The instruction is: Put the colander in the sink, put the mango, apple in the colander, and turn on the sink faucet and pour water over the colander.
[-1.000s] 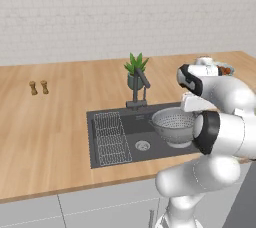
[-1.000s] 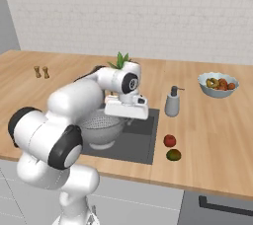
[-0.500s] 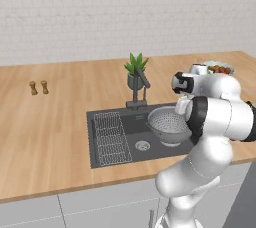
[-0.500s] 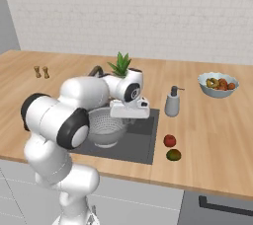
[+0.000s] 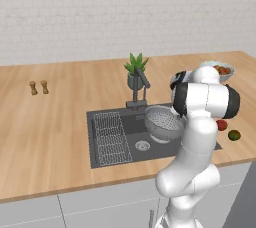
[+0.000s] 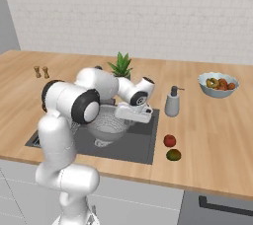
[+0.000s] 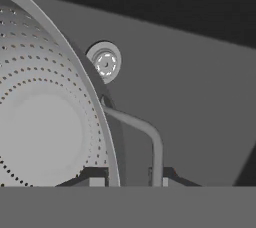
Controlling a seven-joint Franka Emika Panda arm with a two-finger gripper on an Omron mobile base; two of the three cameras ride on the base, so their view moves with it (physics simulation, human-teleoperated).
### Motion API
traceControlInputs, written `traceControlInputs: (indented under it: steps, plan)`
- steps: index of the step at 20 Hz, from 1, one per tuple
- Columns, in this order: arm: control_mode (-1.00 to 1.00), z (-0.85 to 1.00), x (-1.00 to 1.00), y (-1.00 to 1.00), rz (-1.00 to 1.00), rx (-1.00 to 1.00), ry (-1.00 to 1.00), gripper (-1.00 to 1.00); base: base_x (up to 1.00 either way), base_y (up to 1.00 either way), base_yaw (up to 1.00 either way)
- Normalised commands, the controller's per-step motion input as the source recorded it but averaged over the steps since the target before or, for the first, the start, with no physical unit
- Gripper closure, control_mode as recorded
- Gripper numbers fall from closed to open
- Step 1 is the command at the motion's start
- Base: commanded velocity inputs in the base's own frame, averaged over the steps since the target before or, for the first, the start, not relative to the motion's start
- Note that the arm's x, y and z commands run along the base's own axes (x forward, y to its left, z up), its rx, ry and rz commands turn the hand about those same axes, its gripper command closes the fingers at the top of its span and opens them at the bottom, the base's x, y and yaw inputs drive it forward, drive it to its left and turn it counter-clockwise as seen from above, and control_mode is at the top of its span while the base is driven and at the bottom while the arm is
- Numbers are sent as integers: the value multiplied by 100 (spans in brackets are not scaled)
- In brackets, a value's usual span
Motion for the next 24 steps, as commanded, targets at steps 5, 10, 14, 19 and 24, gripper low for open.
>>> traceControlInputs:
  steps: [5, 10, 14, 19, 24]
  plan:
    - [-100, -45, 26, 24, 0, 1, 15, 100, 0, 0, 0]
    - [-100, -43, 36, 28, -2, 0, 14, 100, 0, 0, 0]
    - [-100, -43, 47, 18, -9, -2, 3, 100, 0, 0, 0]
    - [-100, -56, 19, 7, -6, -10, 0, 100, 0, 0, 0]
    - [-100, -46, 2, 7, -3, -11, 1, 100, 0, 0, 0]
